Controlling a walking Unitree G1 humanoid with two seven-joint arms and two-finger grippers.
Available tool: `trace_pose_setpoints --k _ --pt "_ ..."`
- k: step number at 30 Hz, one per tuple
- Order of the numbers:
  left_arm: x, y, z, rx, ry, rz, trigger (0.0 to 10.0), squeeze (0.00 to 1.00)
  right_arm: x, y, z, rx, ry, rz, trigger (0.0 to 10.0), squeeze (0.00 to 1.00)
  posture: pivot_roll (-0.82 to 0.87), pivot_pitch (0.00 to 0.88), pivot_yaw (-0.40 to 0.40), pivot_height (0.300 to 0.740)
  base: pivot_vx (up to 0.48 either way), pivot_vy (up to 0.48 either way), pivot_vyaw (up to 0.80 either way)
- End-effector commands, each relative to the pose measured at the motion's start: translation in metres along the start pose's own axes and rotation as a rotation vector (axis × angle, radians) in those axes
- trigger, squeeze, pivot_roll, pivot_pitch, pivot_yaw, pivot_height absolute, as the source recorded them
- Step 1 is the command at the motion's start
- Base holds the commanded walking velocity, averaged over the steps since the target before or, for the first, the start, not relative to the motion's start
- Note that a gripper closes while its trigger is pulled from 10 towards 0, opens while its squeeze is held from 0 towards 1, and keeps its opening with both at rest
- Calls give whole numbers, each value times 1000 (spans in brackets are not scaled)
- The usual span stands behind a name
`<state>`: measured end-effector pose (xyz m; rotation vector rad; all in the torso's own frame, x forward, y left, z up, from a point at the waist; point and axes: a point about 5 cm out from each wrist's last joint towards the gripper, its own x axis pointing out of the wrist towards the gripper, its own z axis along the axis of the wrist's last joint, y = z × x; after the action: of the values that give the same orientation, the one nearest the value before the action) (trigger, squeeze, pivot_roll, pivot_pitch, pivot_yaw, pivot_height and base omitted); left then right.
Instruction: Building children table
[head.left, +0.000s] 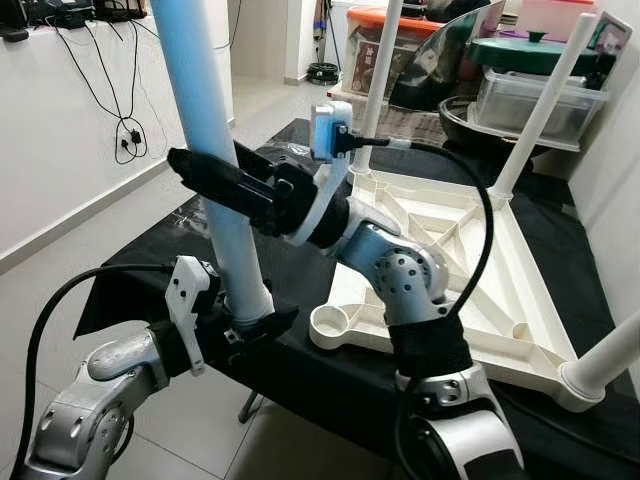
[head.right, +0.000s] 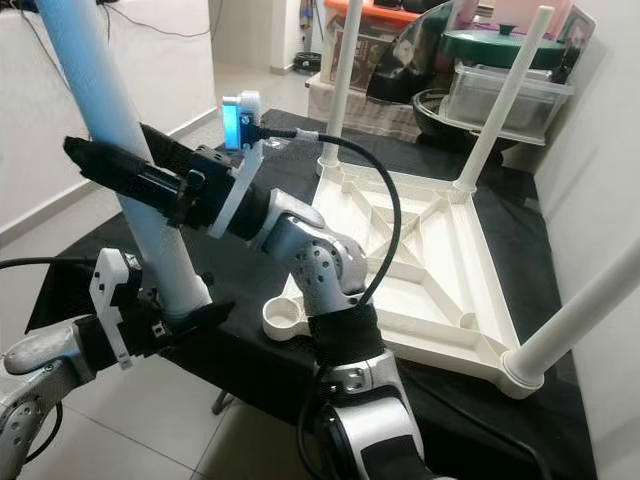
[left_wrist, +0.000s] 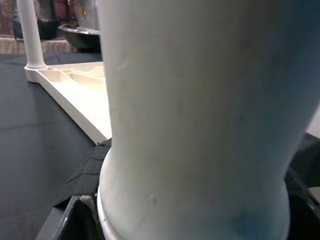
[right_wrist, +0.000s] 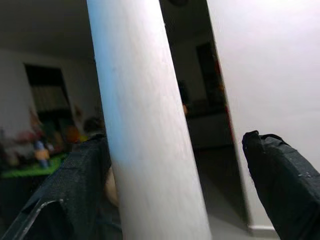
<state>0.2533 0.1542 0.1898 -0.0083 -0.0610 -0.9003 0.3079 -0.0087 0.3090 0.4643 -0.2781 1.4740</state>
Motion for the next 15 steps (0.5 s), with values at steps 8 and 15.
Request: trace_pose_setpoints --k 8,15 --pt "-6 -5 -3 2 35 -12 10000 0 -18 -8 17 -352 116 -49 10000 0 105 0 -96 740 0 0 0" --pt "-9 -2 -5 9 58 2 10000 0 -30 -3 32 -404 154 -51 10000 0 89 0 -85 740 0 0 0"
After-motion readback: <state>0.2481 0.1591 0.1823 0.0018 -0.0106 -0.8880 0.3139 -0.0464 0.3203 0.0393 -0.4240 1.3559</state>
